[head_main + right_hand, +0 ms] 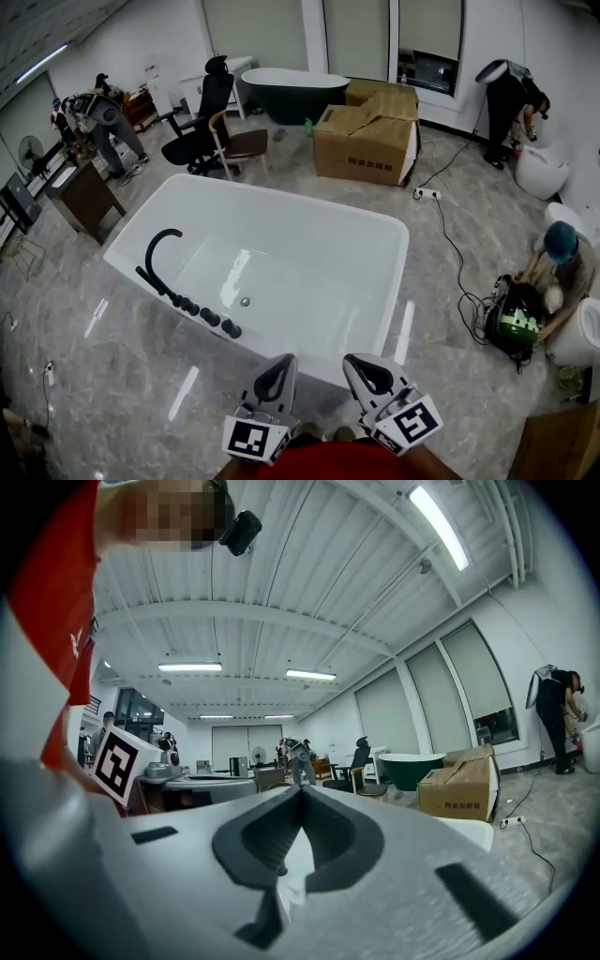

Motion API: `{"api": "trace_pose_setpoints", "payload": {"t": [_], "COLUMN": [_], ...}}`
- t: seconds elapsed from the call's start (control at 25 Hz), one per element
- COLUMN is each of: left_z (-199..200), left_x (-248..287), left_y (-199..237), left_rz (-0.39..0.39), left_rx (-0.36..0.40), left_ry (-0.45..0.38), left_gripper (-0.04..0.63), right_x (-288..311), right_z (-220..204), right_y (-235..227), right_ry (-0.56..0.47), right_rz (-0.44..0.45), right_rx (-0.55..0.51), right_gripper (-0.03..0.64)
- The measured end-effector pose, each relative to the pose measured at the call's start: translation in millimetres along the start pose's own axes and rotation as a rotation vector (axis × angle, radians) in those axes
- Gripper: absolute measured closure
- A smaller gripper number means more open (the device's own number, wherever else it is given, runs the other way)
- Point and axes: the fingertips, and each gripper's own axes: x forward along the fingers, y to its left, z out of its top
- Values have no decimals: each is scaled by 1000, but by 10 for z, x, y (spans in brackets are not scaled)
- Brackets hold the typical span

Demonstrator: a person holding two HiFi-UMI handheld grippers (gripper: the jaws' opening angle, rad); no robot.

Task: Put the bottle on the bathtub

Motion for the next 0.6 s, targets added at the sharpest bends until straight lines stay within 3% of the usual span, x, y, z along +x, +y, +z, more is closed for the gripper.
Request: {"api": "trace_pose_setpoints", "payload": {"t": [0.6], "left_z": [-18], "left_x": [-96], "left_y": [-12], "left_rz": [5], "left_rx": [-7], "left_ry": [6], "left_gripper": [586], "right_x": [-91], "right_z": [41], "right_y": [-60], "right_ry": [-4], "right_rz": [-25], "right_rx": [-4], "right_gripper": [612]}}
